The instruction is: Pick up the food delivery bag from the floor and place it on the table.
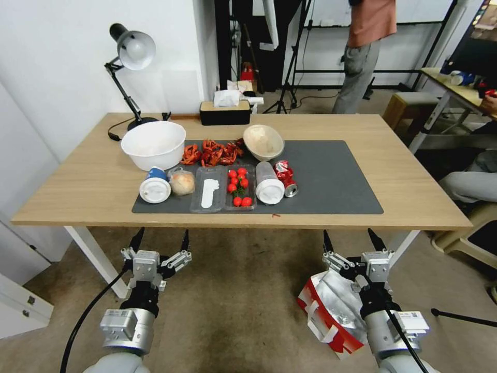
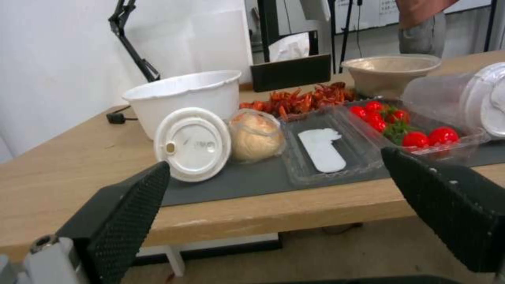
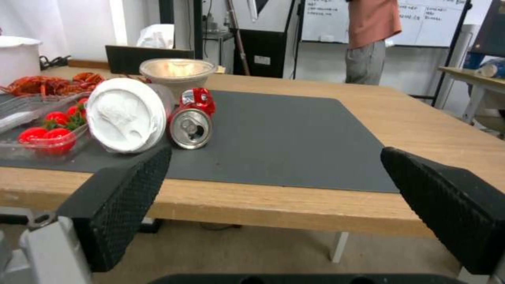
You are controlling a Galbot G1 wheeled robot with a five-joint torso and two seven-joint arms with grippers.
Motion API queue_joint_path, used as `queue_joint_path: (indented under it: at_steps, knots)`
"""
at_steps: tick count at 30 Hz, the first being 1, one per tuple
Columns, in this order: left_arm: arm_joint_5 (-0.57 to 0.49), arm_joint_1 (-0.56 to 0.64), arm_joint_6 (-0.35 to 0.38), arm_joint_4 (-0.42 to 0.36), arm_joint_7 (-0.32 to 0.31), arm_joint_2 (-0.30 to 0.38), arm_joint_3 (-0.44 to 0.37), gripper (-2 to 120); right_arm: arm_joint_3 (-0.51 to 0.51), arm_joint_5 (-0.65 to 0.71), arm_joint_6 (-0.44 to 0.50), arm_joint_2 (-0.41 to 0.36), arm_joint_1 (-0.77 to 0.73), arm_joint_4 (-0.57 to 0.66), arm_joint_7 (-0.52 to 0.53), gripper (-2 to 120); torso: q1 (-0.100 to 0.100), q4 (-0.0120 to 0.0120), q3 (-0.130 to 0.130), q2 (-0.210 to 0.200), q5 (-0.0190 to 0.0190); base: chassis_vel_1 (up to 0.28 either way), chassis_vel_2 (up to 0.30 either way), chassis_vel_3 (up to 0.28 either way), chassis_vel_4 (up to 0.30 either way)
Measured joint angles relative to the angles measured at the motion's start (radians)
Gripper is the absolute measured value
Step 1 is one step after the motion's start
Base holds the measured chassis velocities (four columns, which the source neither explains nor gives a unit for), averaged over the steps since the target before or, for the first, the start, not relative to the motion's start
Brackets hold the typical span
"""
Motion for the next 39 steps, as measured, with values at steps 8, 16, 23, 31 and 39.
queue_joint_path:
  at_steps: [8,16,23,31,39]
  knots:
    - [0.0,0.0,0.0,0.0,0.0,0.0,0.0,100,0.0,0.0,0.0,0.0,0.0,0.0,0.0,100,0.0,0.0,0.0,0.0,0.0,0.0,0.0,0.0,0.0]
    - [-0.005,-0.001,0.002,0.0,-0.005,0.002,0.002,100,0.0,0.0,-0.004,0.002,-0.002,0.0,-0.004,100,0.0,0.0001,0.0,0.0,0.0,0.0,0.0,0.0,0.0]
    - [-0.206,-0.037,0.141,-0.014,-0.205,0.081,0.078,100,-0.019,-0.061,-0.145,0.108,-0.081,0.064,-0.184,100,0.0,-0.0001,0.0,0.0,-0.0002,0.0,0.0,0.0,0.0]
    - [-0.314,-0.046,0.113,-0.006,-0.298,0.121,0.115,100,-0.017,-0.064,-0.132,0.108,-0.077,0.064,-0.19,100,0.0,0.0001,0.0,0.0,0.0,0.0,0.0,0.0,0.0]
    - [-0.317,-0.045,0.062,0.007,-0.301,0.121,0.116,100,-0.014,-0.067,-0.12,0.108,-0.075,0.064,-0.184,100,0.0,0.0,0.0,0.0,0.0001,0.0,0.0,0.0,0.0]
